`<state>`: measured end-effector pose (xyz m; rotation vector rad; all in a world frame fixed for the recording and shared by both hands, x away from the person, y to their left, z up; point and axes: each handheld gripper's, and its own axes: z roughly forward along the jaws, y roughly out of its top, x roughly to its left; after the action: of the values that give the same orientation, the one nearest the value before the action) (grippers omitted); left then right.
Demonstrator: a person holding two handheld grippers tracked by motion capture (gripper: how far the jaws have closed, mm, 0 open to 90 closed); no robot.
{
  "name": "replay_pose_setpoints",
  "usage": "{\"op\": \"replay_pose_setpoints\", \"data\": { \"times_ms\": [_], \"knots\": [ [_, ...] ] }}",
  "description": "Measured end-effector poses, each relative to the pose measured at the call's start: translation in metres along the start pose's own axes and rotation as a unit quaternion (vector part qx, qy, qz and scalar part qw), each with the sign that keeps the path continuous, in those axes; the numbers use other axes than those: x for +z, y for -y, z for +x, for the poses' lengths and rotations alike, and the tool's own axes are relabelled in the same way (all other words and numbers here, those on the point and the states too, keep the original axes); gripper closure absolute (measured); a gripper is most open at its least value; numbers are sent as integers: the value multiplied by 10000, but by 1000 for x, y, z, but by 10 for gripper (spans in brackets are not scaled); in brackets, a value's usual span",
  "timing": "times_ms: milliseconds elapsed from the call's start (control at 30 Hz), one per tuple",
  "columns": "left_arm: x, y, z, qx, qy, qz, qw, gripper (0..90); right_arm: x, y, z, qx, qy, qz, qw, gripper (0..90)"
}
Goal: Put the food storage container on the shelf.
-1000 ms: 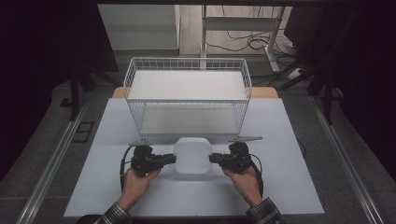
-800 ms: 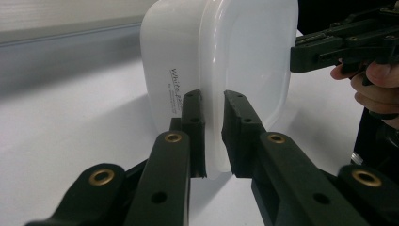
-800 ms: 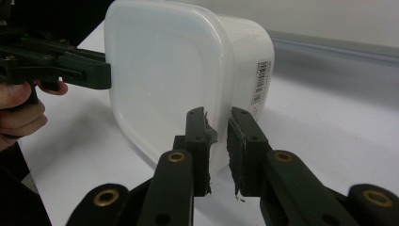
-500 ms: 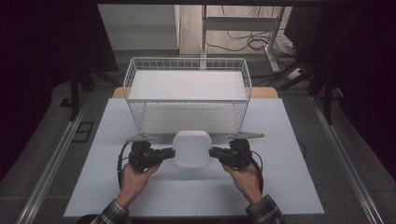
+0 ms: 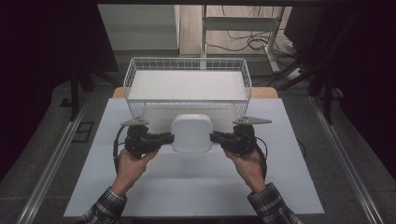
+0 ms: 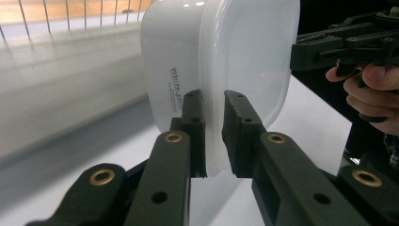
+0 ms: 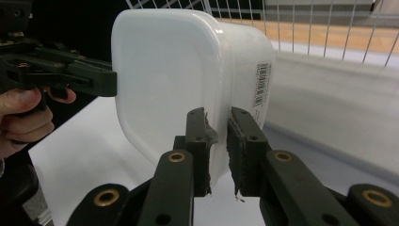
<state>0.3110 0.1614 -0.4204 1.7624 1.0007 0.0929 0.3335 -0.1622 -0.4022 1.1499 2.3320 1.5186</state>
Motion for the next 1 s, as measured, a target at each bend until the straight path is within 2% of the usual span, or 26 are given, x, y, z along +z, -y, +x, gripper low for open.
{"op": "replay_pose_setpoints", "data": {
  "times_ms": [67, 367, 700, 733, 867, 1000],
  "knots": [
    [-2, -4, -1, 31, -16, -14, 10000, 801, -1, -2, 0, -14, 0, -15, 10000, 785],
    [-16, -31, -3, 121, -112, -184, 9997, 801, -5, -36, 7, -186, 14, -192, 9996, 786],
    [-30, -54, -1, 115, -154, -338, 9992, 801, -5, -65, 13, -279, -26, -312, 9991, 786],
    [-33, -60, -1, 126, -172, -367, 9991, 801, -5, -73, 14, -311, -17, -338, 9989, 786],
    [-37, -69, 0, 137, -197, -391, 9989, 800, -4, -83, 15, -343, -25, -370, 9987, 785],
    [-41, -87, 3, 137, -173, -364, 9991, 800, -4, -99, 14, -328, -40, -428, 9985, 785]
  ]
}}
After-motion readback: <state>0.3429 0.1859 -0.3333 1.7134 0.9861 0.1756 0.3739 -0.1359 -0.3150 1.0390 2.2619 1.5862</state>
